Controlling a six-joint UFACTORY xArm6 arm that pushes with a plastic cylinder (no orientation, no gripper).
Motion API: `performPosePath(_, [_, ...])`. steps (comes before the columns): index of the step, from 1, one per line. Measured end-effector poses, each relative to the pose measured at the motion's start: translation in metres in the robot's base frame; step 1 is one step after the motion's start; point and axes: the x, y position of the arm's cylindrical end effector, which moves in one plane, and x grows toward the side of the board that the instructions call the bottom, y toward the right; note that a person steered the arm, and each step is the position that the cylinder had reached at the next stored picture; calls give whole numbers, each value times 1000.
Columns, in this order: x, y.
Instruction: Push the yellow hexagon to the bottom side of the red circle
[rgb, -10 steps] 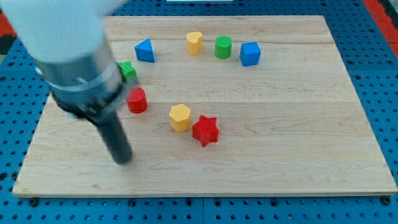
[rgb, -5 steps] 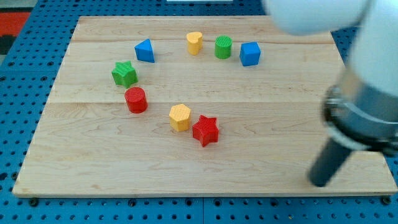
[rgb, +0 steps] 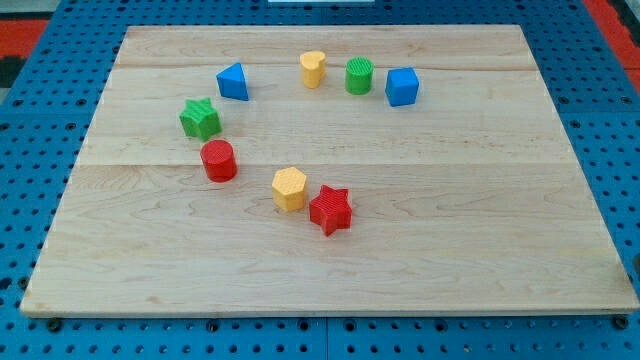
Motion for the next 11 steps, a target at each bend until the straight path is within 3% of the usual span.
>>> performPosePath(2, [-19,-29])
performPosePath(3, [-62,-39])
performPosePath(4, [-34,-57])
performPosePath(5, [29,-63])
performPosePath(7, [32,-92])
performPosePath(9, [27,-191])
performPosePath(11, [31,-193])
